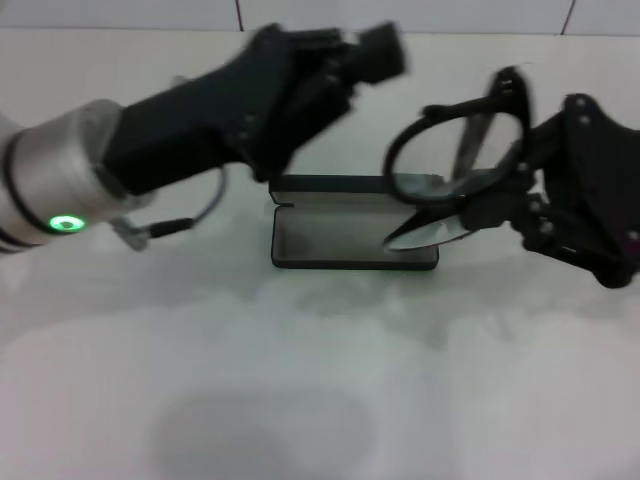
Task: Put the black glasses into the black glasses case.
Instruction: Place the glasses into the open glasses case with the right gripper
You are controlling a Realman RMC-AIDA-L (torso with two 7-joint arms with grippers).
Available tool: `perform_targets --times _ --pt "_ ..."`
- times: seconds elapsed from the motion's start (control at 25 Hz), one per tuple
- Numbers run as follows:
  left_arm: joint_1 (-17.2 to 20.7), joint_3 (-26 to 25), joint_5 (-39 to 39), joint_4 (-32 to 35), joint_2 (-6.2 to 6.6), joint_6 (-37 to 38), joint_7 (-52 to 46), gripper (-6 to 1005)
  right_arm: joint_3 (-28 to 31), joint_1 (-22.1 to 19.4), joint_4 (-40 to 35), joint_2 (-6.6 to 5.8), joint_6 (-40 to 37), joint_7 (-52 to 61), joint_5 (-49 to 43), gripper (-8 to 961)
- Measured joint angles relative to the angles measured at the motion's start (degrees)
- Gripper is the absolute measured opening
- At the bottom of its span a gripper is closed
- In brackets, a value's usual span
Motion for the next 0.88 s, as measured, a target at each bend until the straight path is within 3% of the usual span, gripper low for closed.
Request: perform_targets --times 0.2,0.4,0.52,0.64,0.76,0.88 --pt "4.5 -4.3 0.1 0.1 2.77 -0.7 0.4 42 -0.2 1.7 -9.6 0.06 6.1 13.9 -9.4 51" --pt "9.5 -7.2 0.1 0.6 3.90 -0.7 1.1 42 0.0 7.4 -17.8 -0.96 7.8 31.7 -24.0 53" --pt "11.0 -7.5 0.2 0.7 4.08 -0.7 2.0 42 -0.4 11.9 -18.6 -1.40 7.9 39.1 -34.1 53" --pt "11.6 -7.5 1.4 0.6 3.86 -0.6 3.1 43 -1.7 17.0 -18.0 0.24 10.6 44.9 -50.2 54" --pt "11.8 -7.4 3.0 0.0 3.39 -0.7 4.1 43 -4.4 21.5 -14.1 1.96 13.3 46.8 -60.5 55" --pt "12.7 -7.5 3.7 -0.6 2.55 -0.7 5.2 43 -9.8 25.3 -8.6 2.07 18.0 47.9 -62.1 56"
